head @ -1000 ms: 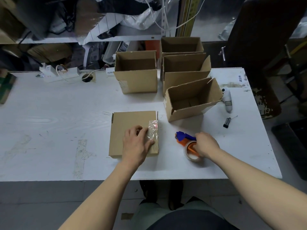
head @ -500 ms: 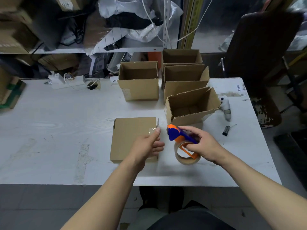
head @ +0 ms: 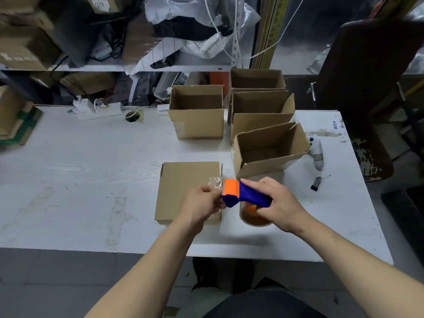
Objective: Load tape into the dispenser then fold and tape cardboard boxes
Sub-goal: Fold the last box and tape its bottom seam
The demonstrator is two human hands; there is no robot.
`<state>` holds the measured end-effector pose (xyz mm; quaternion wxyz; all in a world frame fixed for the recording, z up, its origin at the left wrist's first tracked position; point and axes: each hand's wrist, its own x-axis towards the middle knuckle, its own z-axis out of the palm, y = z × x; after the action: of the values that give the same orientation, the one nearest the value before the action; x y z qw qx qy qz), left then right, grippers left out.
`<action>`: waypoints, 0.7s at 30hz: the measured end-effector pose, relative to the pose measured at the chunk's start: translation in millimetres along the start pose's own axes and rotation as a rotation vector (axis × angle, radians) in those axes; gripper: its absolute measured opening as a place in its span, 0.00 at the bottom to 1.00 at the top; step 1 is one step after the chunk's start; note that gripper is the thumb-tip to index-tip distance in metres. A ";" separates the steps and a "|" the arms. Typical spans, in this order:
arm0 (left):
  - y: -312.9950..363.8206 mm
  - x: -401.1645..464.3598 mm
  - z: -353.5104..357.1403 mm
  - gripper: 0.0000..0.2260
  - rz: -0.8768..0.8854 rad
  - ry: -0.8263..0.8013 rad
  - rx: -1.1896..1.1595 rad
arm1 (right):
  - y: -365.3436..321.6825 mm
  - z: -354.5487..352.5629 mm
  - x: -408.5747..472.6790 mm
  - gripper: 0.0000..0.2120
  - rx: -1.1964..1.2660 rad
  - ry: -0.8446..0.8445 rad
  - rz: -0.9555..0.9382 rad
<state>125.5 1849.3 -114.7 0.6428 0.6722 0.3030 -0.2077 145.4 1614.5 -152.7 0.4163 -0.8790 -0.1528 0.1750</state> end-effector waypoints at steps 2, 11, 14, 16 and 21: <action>-3.2 0.6 1.8 0.11 0.080 0.044 0.100 | 2.3 0.2 -1.2 0.38 -0.073 0.040 -0.066; 4.6 10.2 -28.1 0.09 0.189 0.116 0.211 | 20.8 -13.2 -9.1 0.34 -0.161 0.105 -0.171; 10.5 8.3 -28.8 0.10 0.235 0.137 0.305 | 26.5 -14.3 -11.7 0.33 -0.177 0.109 -0.158; 10.9 7.4 -24.9 0.11 0.250 0.158 0.356 | 30.4 -11.6 -13.3 0.33 -0.196 0.132 -0.164; 10.2 -17.6 14.2 0.04 0.567 0.104 0.793 | 23.7 14.1 3.7 0.37 -0.653 0.033 -0.074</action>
<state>121.1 1832.8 -96.7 0.3526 0.9307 0.0371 -0.0899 145.5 1611.2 -180.4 0.1208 -0.9628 -0.2257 0.0871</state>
